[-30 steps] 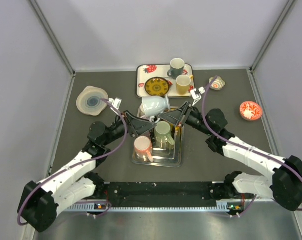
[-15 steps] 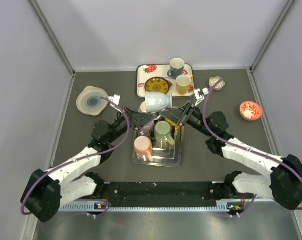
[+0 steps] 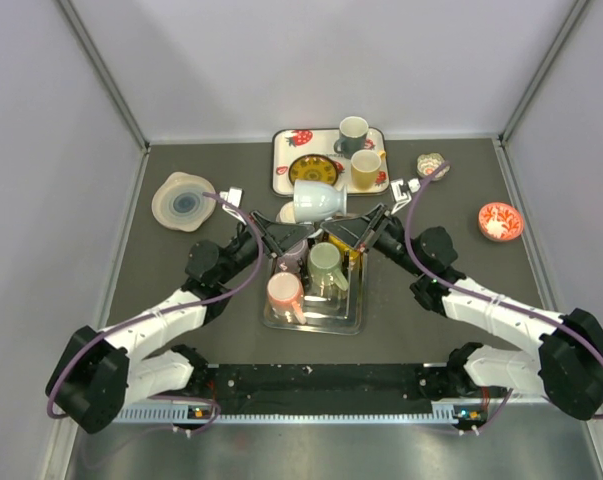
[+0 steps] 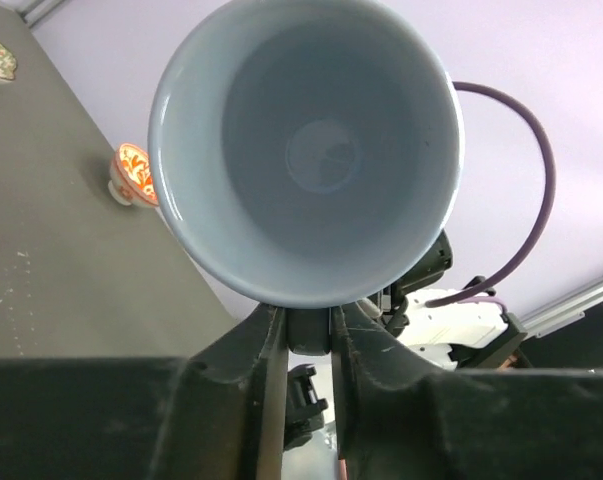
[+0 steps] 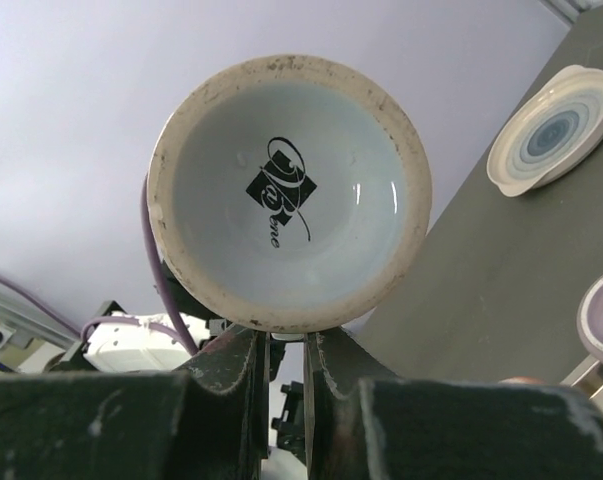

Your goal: Turn the mug right side up

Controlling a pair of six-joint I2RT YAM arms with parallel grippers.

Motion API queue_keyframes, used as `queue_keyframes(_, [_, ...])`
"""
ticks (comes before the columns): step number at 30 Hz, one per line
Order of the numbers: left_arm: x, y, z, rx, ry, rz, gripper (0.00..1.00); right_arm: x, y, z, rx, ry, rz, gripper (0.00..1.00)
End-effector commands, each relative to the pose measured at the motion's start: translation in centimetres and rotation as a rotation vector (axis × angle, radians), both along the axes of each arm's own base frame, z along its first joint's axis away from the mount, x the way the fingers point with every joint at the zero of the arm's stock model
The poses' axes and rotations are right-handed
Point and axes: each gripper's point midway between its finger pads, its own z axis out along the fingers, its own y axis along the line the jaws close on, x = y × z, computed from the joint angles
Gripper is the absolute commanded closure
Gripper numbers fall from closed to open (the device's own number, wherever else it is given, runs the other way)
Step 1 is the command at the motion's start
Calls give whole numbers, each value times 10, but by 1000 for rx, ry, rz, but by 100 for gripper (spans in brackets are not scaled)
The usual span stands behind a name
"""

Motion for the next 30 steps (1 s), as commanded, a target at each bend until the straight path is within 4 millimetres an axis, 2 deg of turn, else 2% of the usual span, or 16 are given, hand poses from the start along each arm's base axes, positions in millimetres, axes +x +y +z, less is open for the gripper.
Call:
queue_keyframes(1, [-10,9,60,-129,-182,9,100,-31,15,0,-15,-49,137,100])
queue_keyframes(7, [-11,5,55,-83,-189,-3,100,-32,20,-11,-109,-56,146,97])
queue_keyframes(8, [-13,7,58,-71,-206,4,100,-34,19,-10,-129,-66,139,91])
queue_keyframes(9, [-9,5,46,-18,-163,13,100,-29,17,-21,-195,-53,114,85])
queue_keyframes(10, [-6,6,48,16,-197,46,100,-30,15,-22,-216,-57,102,71])
queue_keyframes(13, [0,15,42,99,-192,131,100,-26,5,-24,-302,-68,43,53])
queue_keyframes(14, [-1,22,47,96,-210,167,100,-25,2,-25,-326,-67,31,50])
queue_keyframes(15, [2,26,43,119,-196,195,100,-24,-2,-17,-335,-98,8,48])
queue_keyframes(16, [5,30,43,145,-215,227,100,-24,-5,-24,-372,-76,2,45])
queue_keyframes(18, [7,42,51,182,-231,298,100,-24,-10,-17,-398,-105,-19,44])
queue_keyframes(19, [11,45,49,251,-235,330,100,-25,-14,-24,-434,-84,-23,43])
queue_keyframes(21, [21,62,51,326,-212,431,100,-23,-22,-23,-474,-92,-60,43])
queue_keyframes(24, [43,98,43,538,-134,628,100,-21,-41,-32,-585,-62,-128,43])
queue_keyframes(25, [48,108,28,676,-89,651,100,-24,-51,-46,-655,-20,-140,43])
queue_keyframes(26, [58,125,21,748,-44,732,100,-17,-60,-42,-686,-15,-203,43])
queue_keyframes(30, [85,156,-22,1013,152,785,100,-11,-85,-61,-856,13,-305,43])
